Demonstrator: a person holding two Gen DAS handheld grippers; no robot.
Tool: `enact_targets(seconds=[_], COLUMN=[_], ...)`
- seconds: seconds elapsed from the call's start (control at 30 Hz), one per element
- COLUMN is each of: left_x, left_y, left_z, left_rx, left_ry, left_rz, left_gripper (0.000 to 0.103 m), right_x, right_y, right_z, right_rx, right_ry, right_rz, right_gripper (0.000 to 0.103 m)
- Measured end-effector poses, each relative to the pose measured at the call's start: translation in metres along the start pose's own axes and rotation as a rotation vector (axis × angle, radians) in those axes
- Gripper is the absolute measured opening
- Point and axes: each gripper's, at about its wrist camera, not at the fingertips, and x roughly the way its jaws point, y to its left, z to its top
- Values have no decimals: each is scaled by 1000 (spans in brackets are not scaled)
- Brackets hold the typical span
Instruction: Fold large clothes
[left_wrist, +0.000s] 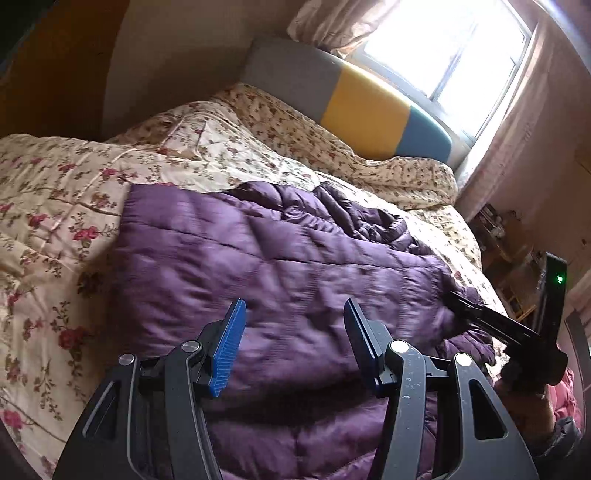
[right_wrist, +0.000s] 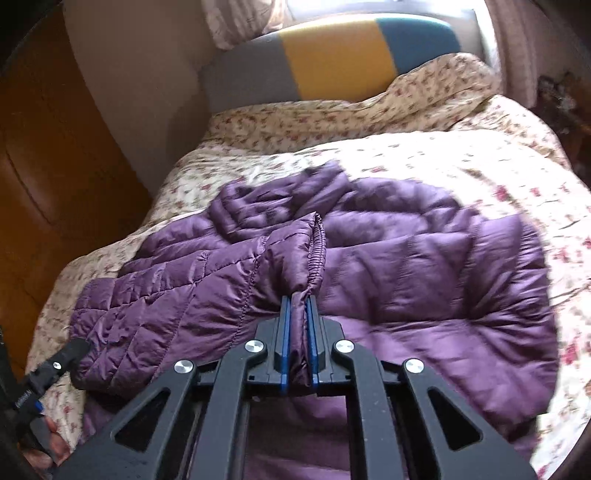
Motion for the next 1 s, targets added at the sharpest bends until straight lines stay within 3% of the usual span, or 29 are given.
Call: enact_targets(seconds=[0.27, 0.5, 0.63, 0.93, 1.0], left_x=[13, 38, 56, 58, 54], left_y=[-3, -5, -4, -7, -12], left_z=[2, -7, -16, -19, -18], left_rx=[26, 50, 64, 81, 96], left_ry=[23, 98, 152, 142, 135], left_rz=[12, 31, 50, 83, 98], left_gripper=[55, 55, 55, 55, 60], right_x=[-6, 7, 24, 31, 29], right_y=[-39, -55, -60, -60, -58], right_z=[-5, -15, -23, -29, -28], right_rx=[12, -8, -11, -27, -25], right_ry=[-8, 50, 90, 82, 77], right_rz=[-139, -286, -317, -332, -333], right_gripper=[7, 7, 7, 9, 12])
